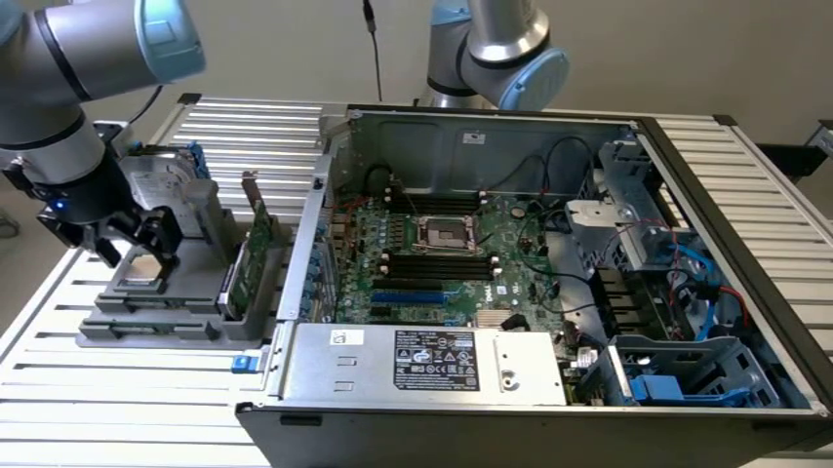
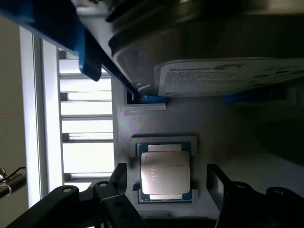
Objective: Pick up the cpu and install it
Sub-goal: 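Pick up the cpu and move it towards the insertion slot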
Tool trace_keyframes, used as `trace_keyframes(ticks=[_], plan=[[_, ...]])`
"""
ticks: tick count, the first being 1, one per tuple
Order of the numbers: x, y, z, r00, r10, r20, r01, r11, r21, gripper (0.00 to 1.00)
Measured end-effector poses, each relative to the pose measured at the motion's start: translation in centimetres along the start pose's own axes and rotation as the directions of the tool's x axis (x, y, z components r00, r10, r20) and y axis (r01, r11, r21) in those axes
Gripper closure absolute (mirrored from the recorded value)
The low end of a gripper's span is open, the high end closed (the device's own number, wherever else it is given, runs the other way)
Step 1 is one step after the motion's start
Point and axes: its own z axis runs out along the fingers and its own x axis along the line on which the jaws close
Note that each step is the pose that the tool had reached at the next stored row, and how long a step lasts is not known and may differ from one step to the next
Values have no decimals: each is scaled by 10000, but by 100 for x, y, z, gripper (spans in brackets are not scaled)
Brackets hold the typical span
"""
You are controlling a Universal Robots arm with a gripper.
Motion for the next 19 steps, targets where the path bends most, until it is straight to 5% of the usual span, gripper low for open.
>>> trace_keyframes(ticks=[8, 19], plan=[[-53, -1, 50, 9995, -77, -309, 77, 10000, 6, 23], [-58, -3, 92, 9994, -108, -323, 108, 9999, 7, 23]])
